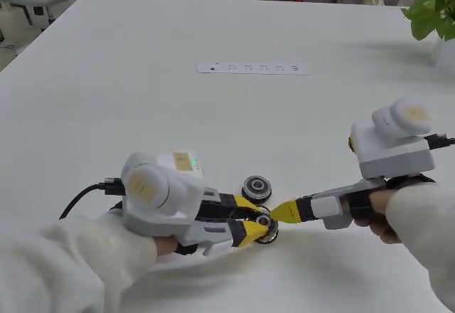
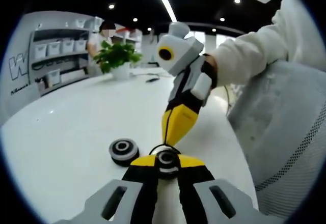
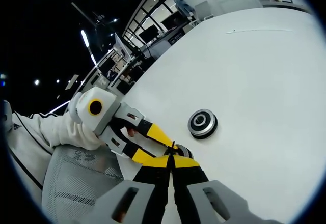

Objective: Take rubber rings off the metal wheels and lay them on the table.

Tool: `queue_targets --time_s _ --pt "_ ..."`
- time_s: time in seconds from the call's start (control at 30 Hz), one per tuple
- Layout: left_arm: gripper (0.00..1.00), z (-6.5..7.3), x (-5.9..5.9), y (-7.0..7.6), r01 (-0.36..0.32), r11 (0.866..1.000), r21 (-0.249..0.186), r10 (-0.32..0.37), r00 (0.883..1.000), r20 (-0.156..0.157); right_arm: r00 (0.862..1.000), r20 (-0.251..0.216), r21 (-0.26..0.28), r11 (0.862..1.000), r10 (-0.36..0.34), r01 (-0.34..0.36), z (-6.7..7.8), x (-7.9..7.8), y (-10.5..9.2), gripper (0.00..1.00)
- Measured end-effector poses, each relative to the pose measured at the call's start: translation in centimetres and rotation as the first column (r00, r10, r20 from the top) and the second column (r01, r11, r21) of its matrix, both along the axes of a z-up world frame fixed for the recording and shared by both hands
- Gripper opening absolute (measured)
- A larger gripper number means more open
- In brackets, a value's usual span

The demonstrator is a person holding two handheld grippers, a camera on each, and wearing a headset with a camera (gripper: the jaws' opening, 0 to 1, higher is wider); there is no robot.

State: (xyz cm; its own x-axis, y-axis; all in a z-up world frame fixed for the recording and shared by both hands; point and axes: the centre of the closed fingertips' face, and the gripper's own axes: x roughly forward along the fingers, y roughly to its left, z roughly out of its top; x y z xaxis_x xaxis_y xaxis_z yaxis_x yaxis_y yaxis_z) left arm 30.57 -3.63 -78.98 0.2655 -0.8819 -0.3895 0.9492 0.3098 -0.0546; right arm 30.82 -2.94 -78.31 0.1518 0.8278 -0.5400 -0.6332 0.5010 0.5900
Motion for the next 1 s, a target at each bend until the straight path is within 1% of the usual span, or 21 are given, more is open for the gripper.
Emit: queue_targets --time_s 0.03,0.07,0.1,0.13,0.17,0.27,0.33,0.37,0.4,0.47,0.5,0.53,0.6,0.73,0.8,0.87,0.93,1.0 --pt "0.18 0.0 -0.1 -0.1 -0.001 1.000 -0.002 0.001 1.000 -0.008 1.000 -0.003 0.000 1.000 -0.004 0.004 0.0 0.0 -0.1 0.00" --pt "0.18 0.1 0.0 -0.1 -0.001 1.000 0.002 0.001 1.000 -0.008 1.000 -0.005 -0.002 1.000 -0.006 0.006 -0.1 0.1 -0.1 0.00" --pt "0.18 0.0 0.0 -0.1 0.003 1.000 0.021 -0.003 1.000 0.004 1.000 -0.005 -0.003 1.000 -0.009 0.009 -0.1 0.1 -0.2 0.00" --pt "0.18 0.0 -0.1 -0.2 0.009 0.999 0.036 -0.010 1.000 0.009 1.000 -0.007 -0.004 1.000 -0.011 0.011 -0.1 0.1 -0.2 0.00" --pt "0.18 0.0 -0.1 -0.2 0.010 0.999 0.039 -0.011 1.000 0.009 1.000 -0.009 -0.004 1.000 -0.011 0.011 -0.1 0.1 -0.2 0.00" --pt "0.22 0.0 -0.3 -0.3 0.021 0.999 0.050 -0.021 1.000 0.000 1.000 -0.009 -0.002 1.000 -0.015 0.015 -0.1 0.2 -0.3 0.00" --pt "0.24 0.1 -0.6 -0.3 0.039 0.997 0.061 -0.040 0.999 0.014 1.000 -0.008 0.000 1.000 -0.016 0.016 0.0 0.2 -0.3 0.00" --pt "0.24 0.3 -0.5 -0.2 0.043 0.997 0.070 -0.046 0.998 0.034 1.000 -0.009 0.002 1.000 -0.018 0.018 0.1 0.2 -0.3 0.00" --pt "0.24 0.6 -0.6 -0.1 0.047 0.997 0.068 -0.050 0.998 0.042 1.000 -0.010 0.004 1.000 -0.019 0.019 0.1 0.2 -0.4 0.00" --pt "0.23 1.2 -0.4 0.0 0.046 0.997 0.057 -0.048 0.998 0.043 1.000 -0.011 0.005 1.000 -0.021 0.021 0.2 0.3 -0.4 0.00" --pt "0.24 1.4 -0.4 0.1 0.044 0.998 0.053 -0.047 0.998 0.049 1.000 -0.012 0.006 1.000 -0.021 0.021 0.2 0.3 -0.4 0.00" --pt "0.25 1.8 -0.3 0.2 0.042 0.998 0.049 -0.045 0.997 0.059 1.000 -0.011 0.006 1.000 -0.021 0.021 0.2 0.3 -0.4 0.00" --pt "0.30 2.3 0.0 0.4 0.035 0.999 0.042 -0.037 0.997 0.069 1.000 -0.009 0.010 1.000 -0.024 0.024 0.3 0.3 -0.4 0.00" --pt "0.38 3.3 0.1 0.7 0.032 0.999 0.016 -0.033 0.997 0.071 0.999 -0.006 0.024 0.999 -0.034 0.034 0.8 0.5 -0.5 0.00" --pt "0.41 3.9 0.1 0.8 0.034 0.999 0.014 -0.035 0.996 0.085 0.999 -0.005 0.028 0.999 -0.039 0.039 0.9 0.5 -0.5 0.00" --pt "0.45 4.2 0.1 0.9 0.035 0.999 0.013 -0.036 0.995 0.093 0.999 -0.005 0.031 0.999 -0.043 0.043 1.0 0.6 -0.6 0.00" --pt "0.49 4.9 0.1 0.9 0.038 0.999 -0.002 -0.038 0.997 0.071 0.999 -0.001 0.034 0.998 -0.047 0.047 1.1 0.7 -0.6 0.00" --pt "0.53 5.6 0.0 1.0 0.040 0.999 -0.011 -0.039 0.996 0.076 0.999 0.001 0.043 0.998 -0.052 0.052 1.4 0.8 -0.7 0.00"
